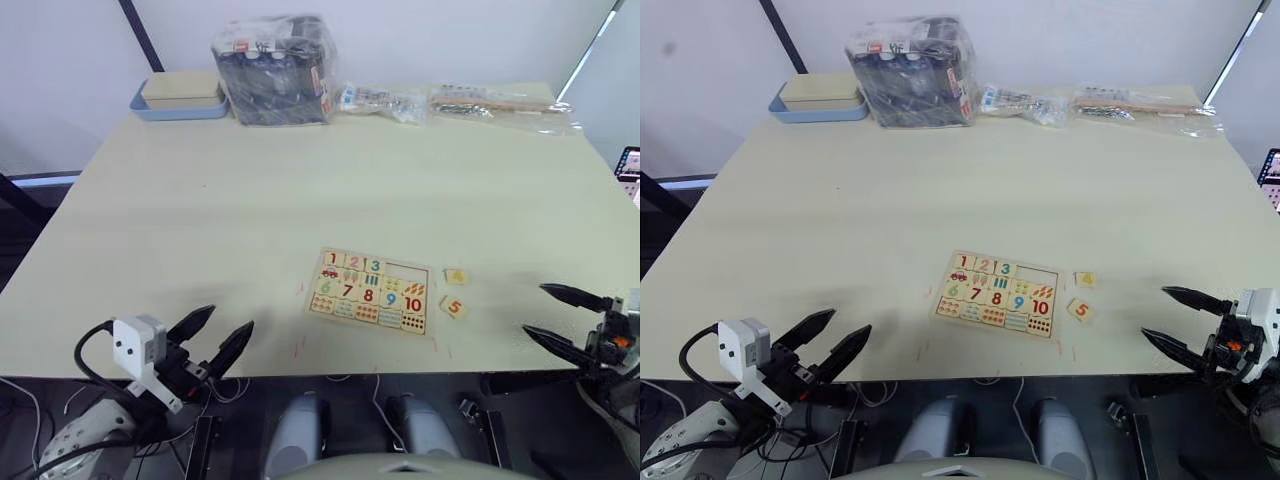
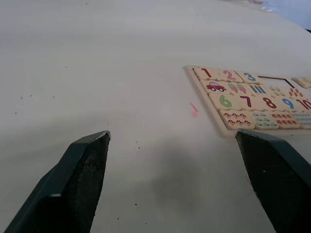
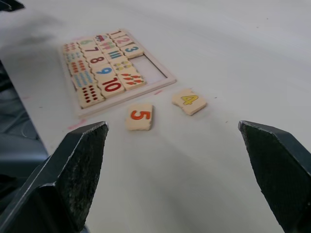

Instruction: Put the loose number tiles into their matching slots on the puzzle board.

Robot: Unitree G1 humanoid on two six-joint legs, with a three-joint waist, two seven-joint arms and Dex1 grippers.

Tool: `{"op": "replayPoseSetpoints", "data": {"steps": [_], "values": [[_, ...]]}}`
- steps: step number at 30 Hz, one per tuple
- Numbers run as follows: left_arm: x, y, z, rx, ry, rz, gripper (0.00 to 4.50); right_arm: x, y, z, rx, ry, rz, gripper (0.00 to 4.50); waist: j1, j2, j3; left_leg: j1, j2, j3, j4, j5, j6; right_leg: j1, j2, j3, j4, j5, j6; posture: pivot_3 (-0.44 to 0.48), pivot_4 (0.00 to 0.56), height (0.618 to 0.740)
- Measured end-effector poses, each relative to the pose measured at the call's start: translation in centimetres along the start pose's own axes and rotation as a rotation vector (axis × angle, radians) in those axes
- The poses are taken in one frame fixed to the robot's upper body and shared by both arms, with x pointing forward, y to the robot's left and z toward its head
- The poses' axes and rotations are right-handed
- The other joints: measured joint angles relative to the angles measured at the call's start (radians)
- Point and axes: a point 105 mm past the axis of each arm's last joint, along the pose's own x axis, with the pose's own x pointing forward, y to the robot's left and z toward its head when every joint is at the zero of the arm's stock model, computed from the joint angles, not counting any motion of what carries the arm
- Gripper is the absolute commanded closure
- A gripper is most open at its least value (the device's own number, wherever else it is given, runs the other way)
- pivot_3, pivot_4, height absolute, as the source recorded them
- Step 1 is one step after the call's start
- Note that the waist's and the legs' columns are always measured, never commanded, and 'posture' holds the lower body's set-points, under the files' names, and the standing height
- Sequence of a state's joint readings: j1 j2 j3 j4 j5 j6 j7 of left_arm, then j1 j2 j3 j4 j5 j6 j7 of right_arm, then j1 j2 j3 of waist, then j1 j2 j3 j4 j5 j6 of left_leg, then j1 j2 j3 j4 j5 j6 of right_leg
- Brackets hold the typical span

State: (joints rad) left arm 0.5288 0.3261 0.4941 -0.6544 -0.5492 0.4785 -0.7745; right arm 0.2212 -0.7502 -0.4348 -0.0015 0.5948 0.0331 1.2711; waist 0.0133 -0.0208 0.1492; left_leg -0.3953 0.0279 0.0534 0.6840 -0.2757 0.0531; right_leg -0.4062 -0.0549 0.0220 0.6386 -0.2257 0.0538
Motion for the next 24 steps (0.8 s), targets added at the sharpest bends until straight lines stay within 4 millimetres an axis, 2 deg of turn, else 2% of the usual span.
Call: {"op": "replayPoseSetpoints", "data": {"steps": [5,13,18,24], "values": [[0.5,-0.5,0.6,0.058,0.008,-0.090,0.09,1.7,-0.7,0.7,-0.041,0.097,0.050,0.00,-0.001,0.000,0.000,-0.001,0.000,0.000,0.000,0.000,0.000,-0.001,0.000,0.000,0.000,0.000,0.000,0.000,0.150,0.740],[-0.5,-0.3,0.1,0.111,0.065,-0.312,0.09,5.3,-1.0,1.7,-0.092,0.214,0.187,0.00,-0.003,0.001,0.000,-0.002,0.000,0.002,0.000,0.000,0.000,-0.004,0.000,0.001,0.000,0.000,0.000,0.000,0.150,0.740],[-1.0,-0.1,0.8,0.169,0.067,-0.476,0.09,7.2,-1.7,2.5,-0.060,0.279,0.262,0.00,-0.001,0.001,0.001,-0.003,0.001,0.002,-0.001,0.000,0.000,-0.004,-0.001,0.000,-0.001,0.000,-0.001,0.000,0.150,0.740],[-0.8,-0.3,2.1,0.180,0.022,-0.555,0.09,8.7,-2.2,2.6,-0.071,0.338,0.317,0.00,-0.001,0.001,0.001,-0.004,0.001,0.003,-0.001,0.000,0.000,-0.005,-0.002,-0.001,-0.001,0.000,-0.001,0.000,0.150,0.740]]}}
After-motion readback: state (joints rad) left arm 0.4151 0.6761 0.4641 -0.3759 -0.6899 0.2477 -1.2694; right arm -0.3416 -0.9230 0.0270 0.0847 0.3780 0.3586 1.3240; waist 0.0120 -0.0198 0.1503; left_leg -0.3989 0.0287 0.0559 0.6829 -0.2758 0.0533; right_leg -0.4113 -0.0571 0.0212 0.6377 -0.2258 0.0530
